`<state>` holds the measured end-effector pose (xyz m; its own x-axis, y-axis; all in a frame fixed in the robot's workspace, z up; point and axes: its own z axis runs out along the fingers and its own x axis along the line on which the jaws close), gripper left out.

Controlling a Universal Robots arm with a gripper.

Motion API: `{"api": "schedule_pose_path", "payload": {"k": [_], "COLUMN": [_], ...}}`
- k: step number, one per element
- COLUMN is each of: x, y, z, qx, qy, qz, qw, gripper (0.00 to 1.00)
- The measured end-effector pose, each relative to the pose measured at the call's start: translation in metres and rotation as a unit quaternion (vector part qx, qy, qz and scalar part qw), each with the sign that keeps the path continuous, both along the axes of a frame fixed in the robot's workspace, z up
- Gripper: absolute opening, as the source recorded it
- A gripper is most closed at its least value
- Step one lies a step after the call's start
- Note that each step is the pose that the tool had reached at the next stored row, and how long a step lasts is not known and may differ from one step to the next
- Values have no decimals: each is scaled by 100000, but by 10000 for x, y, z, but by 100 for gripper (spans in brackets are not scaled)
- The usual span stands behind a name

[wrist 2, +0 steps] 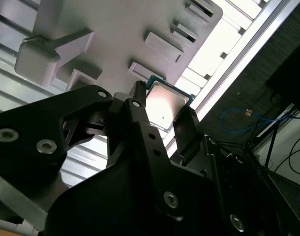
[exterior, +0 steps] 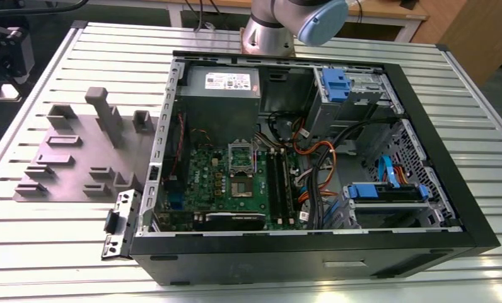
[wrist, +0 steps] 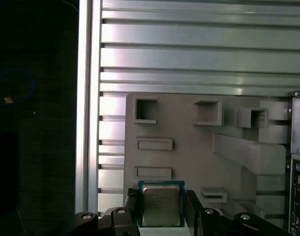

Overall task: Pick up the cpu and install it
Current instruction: 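Pick up the cpu and move it towards the insertion slot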

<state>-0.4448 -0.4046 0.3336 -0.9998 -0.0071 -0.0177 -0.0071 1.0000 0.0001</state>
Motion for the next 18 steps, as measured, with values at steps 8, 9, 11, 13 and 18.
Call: {"api": "schedule_pose_path", "payload": {"k": [8,9,11,13,18], "x": [0,0,0,0,0], "y": [0,0,0,0,0], "z": [1,1,2,20,32], "qx": [-1,-2,-3,-14,-3], "qy": [1,2,2,25,1], "qz": [0,3,2,0,0], "qw": [100000,100000,100000,100000,100000], "gripper": [47,47,47,47,47]}}
